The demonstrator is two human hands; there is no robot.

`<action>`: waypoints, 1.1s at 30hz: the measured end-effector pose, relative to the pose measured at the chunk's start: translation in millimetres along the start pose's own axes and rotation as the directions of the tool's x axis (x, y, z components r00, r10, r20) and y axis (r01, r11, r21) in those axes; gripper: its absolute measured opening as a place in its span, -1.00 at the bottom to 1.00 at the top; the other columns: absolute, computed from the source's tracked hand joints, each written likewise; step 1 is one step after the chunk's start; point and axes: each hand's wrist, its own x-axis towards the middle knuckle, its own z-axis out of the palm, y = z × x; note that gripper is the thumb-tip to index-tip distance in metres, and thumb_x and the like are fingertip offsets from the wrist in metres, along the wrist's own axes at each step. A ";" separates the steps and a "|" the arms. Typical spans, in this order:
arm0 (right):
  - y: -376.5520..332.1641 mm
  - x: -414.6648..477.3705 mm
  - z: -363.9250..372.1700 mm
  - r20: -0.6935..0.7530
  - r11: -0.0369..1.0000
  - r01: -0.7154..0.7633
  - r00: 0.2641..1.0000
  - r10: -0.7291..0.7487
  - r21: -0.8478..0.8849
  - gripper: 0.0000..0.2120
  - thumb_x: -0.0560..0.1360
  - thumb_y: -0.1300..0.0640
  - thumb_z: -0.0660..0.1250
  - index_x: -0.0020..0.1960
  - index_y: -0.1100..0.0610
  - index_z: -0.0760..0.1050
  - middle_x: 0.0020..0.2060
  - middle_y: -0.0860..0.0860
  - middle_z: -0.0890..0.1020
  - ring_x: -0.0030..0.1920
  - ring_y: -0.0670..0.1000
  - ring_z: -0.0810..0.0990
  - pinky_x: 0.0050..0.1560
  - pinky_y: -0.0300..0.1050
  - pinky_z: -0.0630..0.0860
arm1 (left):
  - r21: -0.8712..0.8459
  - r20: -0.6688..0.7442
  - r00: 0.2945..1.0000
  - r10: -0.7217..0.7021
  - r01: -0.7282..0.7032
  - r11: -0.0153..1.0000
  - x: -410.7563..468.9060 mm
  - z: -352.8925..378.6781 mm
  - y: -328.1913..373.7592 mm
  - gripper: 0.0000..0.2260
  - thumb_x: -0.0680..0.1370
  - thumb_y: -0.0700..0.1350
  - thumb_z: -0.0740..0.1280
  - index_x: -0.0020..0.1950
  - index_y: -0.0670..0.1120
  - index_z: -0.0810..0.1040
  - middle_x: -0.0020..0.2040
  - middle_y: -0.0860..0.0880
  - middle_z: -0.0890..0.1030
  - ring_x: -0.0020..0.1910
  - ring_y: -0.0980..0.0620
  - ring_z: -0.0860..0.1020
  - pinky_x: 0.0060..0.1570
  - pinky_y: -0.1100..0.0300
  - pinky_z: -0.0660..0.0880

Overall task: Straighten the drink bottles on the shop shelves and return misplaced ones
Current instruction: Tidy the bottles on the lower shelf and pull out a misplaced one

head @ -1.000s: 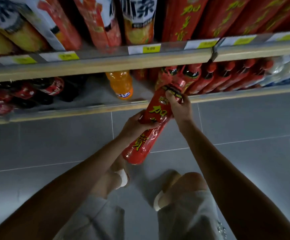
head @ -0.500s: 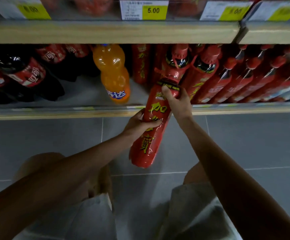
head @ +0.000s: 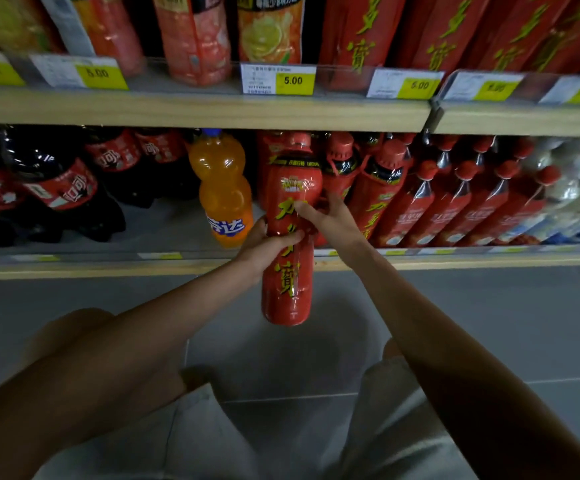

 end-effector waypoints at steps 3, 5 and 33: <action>12.6 1.6 3.6 0.048 0.998 -0.058 0.997 0.060 -0.039 -0.50 0.48 0.06 0.39 0.35 0.15 0.33 0.05 -0.05 0.58 0.01 -0.11 0.58 -0.11 -0.31 0.52 | -0.026 -0.047 0.998 0.033 -0.034 0.999 10.3 0.1 9.4 -0.59 0.45 -0.12 0.45 0.26 0.00 0.45 -0.04 0.07 0.60 -0.18 0.21 0.57 -0.38 0.41 0.46; 14.2 4.1 5.5 0.060 0.997 -0.073 0.995 0.075 -0.041 -0.53 0.50 0.02 0.36 0.34 0.11 0.34 -0.03 -0.15 0.56 -0.07 -0.22 0.55 -0.20 -0.36 0.49 | -0.012 -0.059 0.994 0.087 -0.088 0.996 18.1 -1.2 14.6 -0.56 0.46 -0.12 0.44 0.31 -0.02 0.43 0.05 0.03 0.60 -0.08 0.13 0.58 -0.27 0.34 0.48; 101.2 77.7 38.7 -0.205 0.992 0.055 0.976 -0.078 -0.118 -0.29 0.28 0.39 0.50 0.29 -0.04 0.32 -0.07 -0.23 0.58 -0.15 -0.42 0.55 -0.17 -0.55 0.42 | 0.093 0.033 0.951 0.307 -0.309 0.947 111.3 -18.4 4.8 -0.31 0.38 -0.20 0.51 0.42 -0.05 0.27 0.25 -0.02 0.50 0.14 0.08 0.50 0.04 0.28 0.44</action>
